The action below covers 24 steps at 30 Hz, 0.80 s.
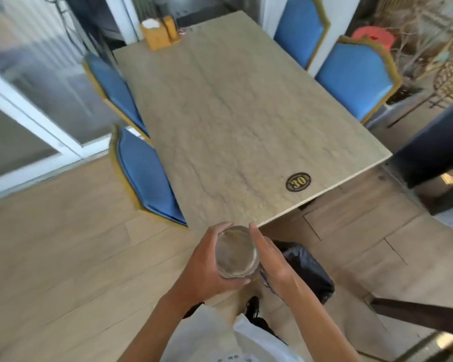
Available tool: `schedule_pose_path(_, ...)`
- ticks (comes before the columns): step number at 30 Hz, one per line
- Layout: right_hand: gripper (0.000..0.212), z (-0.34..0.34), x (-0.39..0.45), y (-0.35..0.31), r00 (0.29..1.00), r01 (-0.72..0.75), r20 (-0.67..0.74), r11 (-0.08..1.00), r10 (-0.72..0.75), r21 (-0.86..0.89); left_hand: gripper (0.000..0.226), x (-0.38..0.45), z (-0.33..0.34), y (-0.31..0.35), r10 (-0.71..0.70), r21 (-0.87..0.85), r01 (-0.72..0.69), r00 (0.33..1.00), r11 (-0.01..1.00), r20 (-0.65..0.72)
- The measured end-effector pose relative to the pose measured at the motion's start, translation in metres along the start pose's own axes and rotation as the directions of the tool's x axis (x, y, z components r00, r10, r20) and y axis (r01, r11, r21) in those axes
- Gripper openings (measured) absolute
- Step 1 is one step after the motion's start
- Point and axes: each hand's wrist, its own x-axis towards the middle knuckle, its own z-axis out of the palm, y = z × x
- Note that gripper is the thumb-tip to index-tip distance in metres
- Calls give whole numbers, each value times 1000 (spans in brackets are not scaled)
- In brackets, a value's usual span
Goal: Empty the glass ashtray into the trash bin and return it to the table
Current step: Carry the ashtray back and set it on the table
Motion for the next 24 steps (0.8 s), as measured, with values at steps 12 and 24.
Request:
schedule_pose_path(12,67,193,42,-47,1000,13,-11,992,-14,-123,103,-34,-170,-90,-105,-84,92,981,992,-162)
schedule_pose_path(24,60,312,128,-86,980,102,-175,995,-97,18,109,-26,-336,-189,-167,-107,144,955,984,-243)
